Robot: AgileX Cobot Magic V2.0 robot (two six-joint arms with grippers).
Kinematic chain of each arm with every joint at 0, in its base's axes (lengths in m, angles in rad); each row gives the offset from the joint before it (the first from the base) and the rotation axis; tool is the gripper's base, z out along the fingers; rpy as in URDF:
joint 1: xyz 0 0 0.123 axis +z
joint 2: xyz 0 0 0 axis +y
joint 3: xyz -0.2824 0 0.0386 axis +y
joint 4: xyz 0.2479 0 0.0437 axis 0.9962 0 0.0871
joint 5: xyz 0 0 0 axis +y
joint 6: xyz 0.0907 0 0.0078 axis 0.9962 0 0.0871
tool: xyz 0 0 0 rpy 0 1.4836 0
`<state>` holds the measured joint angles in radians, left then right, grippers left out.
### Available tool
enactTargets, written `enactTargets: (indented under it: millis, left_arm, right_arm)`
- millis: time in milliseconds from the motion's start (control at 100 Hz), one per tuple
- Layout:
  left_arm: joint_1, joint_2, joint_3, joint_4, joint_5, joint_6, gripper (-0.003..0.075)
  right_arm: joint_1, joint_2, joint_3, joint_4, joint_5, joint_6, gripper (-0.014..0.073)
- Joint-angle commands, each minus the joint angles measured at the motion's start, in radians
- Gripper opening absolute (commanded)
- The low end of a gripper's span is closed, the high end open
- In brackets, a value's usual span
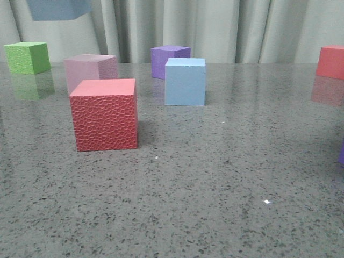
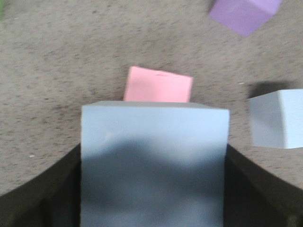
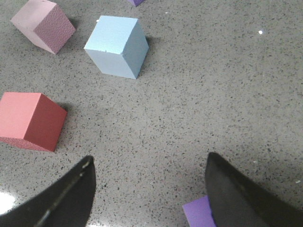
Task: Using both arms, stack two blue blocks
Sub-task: 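Lift the cube with the left gripper and carry it over the placed cube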
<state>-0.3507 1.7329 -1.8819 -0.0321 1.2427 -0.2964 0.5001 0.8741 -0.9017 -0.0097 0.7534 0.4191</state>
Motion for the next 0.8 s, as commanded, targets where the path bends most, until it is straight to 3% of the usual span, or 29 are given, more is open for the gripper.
enactTargets:
  millis: [0, 470, 790]
  left_arm:
    - [-0.043, -0.020, -0.063, -0.001, -0.029, -0.059, 0.0358]
    - [-0.237, 0.153, -0.249, -0.016, -0.047, -0.224, 0.0358]
    - [-0.283, 0.256, -0.345, -0.049, -0.062, -0.238, 0.0358]
  right_arm:
    - [-0.001, -0.011, -0.024, -0.016, -0.055, -0.008, 0.0493]
    - [-0.001, -0.011, -0.024, -0.016, -0.049, -0.008, 0.0493]
    - [-0.001, -0.011, -0.024, -0.016, -0.040, -0.008, 0.0493]
